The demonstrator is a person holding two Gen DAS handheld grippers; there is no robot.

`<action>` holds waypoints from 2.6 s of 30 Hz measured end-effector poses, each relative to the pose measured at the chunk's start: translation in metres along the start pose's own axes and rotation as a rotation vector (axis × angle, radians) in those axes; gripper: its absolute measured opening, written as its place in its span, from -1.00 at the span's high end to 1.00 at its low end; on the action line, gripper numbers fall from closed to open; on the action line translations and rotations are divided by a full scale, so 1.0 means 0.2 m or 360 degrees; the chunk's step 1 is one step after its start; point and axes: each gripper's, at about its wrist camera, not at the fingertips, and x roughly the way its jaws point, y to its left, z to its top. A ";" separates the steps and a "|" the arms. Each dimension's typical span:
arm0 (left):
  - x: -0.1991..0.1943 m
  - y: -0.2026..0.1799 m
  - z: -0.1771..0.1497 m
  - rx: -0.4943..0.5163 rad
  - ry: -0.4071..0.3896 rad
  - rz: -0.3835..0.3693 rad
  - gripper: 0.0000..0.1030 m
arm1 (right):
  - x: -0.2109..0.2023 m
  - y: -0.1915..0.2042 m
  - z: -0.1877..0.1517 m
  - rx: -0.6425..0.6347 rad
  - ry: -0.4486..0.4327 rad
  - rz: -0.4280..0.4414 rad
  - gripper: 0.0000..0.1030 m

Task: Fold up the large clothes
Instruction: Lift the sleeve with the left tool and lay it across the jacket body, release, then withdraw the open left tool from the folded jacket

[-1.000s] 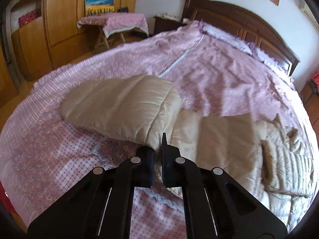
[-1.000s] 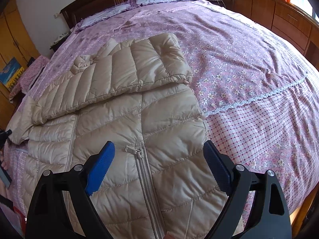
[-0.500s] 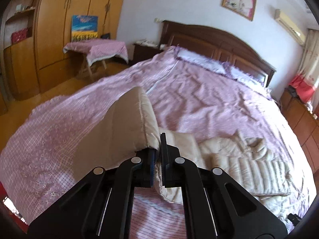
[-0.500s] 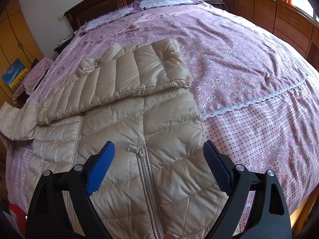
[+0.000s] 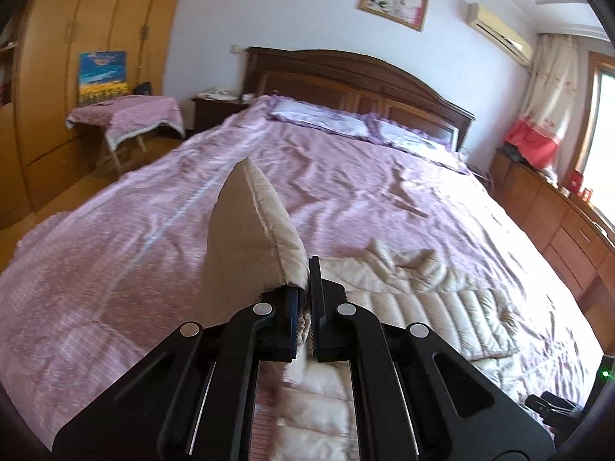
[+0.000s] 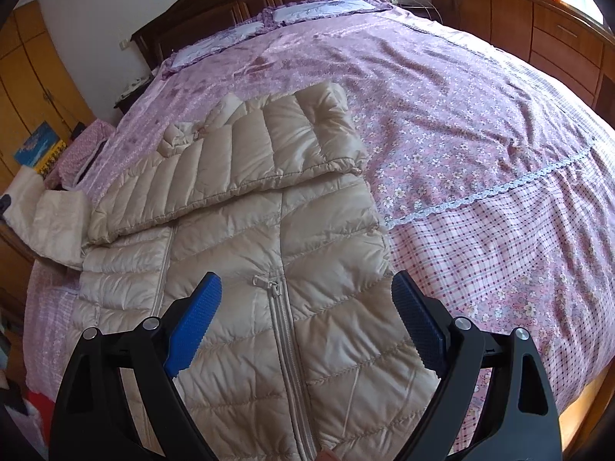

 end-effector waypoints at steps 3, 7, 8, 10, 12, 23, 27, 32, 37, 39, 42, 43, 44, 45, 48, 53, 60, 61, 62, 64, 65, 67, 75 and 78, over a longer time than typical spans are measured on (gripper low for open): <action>0.03 -0.10 -0.04 0.0026 0.0037 -0.0069 0.91 | -0.01 -0.02 0.00 0.0009 -0.0008 -0.0003 -0.69; 0.09 -0.24 -0.10 0.0069 0.0095 -0.0155 0.91 | -0.01 -0.04 0.00 0.0023 -0.0011 -0.0006 -0.69; 0.11 -0.26 -0.11 0.0077 0.0107 -0.0165 0.91 | 0.00 -0.05 0.00 0.0024 -0.0011 -0.0007 -0.69; 0.15 -0.32 -0.15 0.0092 0.0148 -0.0190 0.91 | 0.00 -0.05 -0.01 0.0026 -0.0013 -0.0014 -0.69; 0.21 -0.36 -0.19 0.0092 0.0196 -0.0206 0.91 | 0.00 -0.07 -0.01 0.0030 -0.0014 -0.0022 -0.69; 0.54 -0.48 -0.49 0.0117 0.0532 -0.0213 0.91 | 0.02 -0.12 -0.03 0.0064 0.0004 -0.0037 -0.69; 0.60 -0.49 -0.56 0.0130 0.0596 -0.0199 0.91 | 0.02 -0.13 -0.04 0.0063 0.0010 -0.0042 -0.69; 0.59 -0.47 -0.58 0.0090 0.0650 -0.0243 0.64 | 0.02 -0.12 -0.05 0.0062 0.0014 -0.0036 -0.69; 0.50 -0.46 -0.58 0.0098 0.0676 -0.0272 0.02 | 0.01 -0.11 -0.05 0.0059 0.0012 -0.0020 -0.69; 0.46 -0.45 -0.58 0.0110 0.0687 -0.0253 -0.01 | 0.01 -0.09 -0.05 0.0049 0.0010 -0.0009 -0.69; 0.40 -0.42 -0.58 0.0111 0.0720 -0.0199 -0.01 | 0.02 -0.04 -0.04 0.0018 0.0012 0.0016 -0.69; 0.39 -0.40 -0.58 0.0103 0.0728 -0.0186 -0.02 | 0.02 -0.02 -0.04 0.0006 0.0015 0.0030 -0.69; 0.37 -0.37 -0.58 0.0086 0.0739 -0.0163 -0.03 | 0.02 0.01 -0.03 -0.0010 0.0018 0.0047 -0.69; 0.35 -0.34 -0.58 0.0068 0.0746 -0.0141 -0.04 | 0.03 0.04 -0.03 -0.0030 0.0019 0.0061 -0.69; 0.31 -0.24 -0.58 0.0024 0.0757 -0.0092 -0.08 | 0.03 0.14 -0.01 -0.0107 0.0016 0.0093 -0.69; 0.27 -0.10 -0.57 0.0008 0.0754 -0.0002 -0.12 | 0.05 0.38 0.02 -0.0255 0.0017 0.0187 -0.69; 0.23 0.11 -0.57 -0.0052 0.0745 0.0112 -0.15 | 0.13 0.75 0.03 -0.0518 0.0028 0.0259 -0.69; 0.22 0.14 -0.57 -0.0066 0.0747 0.0126 -0.15 | 0.15 0.81 0.03 -0.0563 0.0031 0.0258 -0.69; 0.21 0.16 -0.57 -0.0075 0.0746 0.0134 -0.15 | 0.16 0.84 0.03 -0.0596 0.0031 0.0259 -0.69; 0.20 0.21 -0.57 -0.0099 0.0746 0.0150 -0.16 | 0.21 0.96 0.03 -0.0700 0.0033 0.0237 -0.69; 0.20 0.22 -0.58 -0.0105 0.0746 0.0155 -0.16 | 0.23 1.01 0.03 -0.0740 0.0035 0.0232 -0.69; 0.20 0.25 -0.58 -0.0119 0.0742 0.0165 -0.16 | 0.25 1.10 0.02 -0.0811 0.0037 0.0234 -0.69; 0.19 0.37 -0.59 -0.0185 0.0735 0.0198 -0.16 | 0.40 1.38 0.00 -0.1049 0.0064 0.0204 -0.69; 0.18 0.41 -0.60 -0.0206 0.0731 0.0206 -0.16 | 0.47 1.47 -0.02 -0.1112 0.0094 0.0168 -0.69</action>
